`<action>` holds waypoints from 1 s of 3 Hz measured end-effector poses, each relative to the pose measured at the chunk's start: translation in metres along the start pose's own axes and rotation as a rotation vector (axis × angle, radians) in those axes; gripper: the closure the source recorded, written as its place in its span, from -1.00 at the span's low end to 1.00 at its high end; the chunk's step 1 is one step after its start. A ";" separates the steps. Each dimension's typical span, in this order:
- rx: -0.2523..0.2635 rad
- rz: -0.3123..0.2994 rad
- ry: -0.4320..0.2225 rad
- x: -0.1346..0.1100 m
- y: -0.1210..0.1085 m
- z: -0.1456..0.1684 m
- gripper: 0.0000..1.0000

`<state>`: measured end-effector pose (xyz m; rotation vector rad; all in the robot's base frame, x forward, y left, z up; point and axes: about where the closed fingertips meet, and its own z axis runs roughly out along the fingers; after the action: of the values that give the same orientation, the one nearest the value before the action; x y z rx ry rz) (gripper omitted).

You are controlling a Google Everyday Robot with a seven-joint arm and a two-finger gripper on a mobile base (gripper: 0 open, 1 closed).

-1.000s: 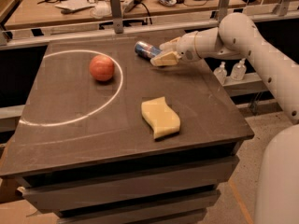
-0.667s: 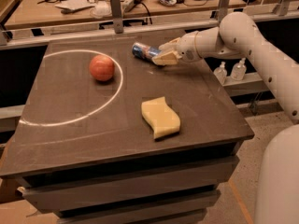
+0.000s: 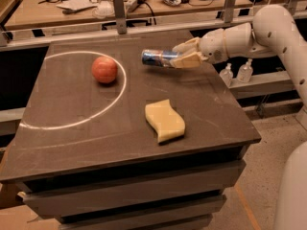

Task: Move redbull can near sponge

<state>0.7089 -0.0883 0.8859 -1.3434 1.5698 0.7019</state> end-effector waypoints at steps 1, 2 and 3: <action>-0.120 -0.049 -0.028 0.006 0.037 -0.033 1.00; -0.268 -0.125 -0.022 0.017 0.080 -0.060 1.00; -0.334 -0.168 0.007 0.023 0.097 -0.067 1.00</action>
Offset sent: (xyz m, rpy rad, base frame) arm -0.1383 -0.0658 -0.0049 -0.0351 0.0010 0.4341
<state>0.5979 -0.1332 0.8791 -1.7008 1.3646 0.8810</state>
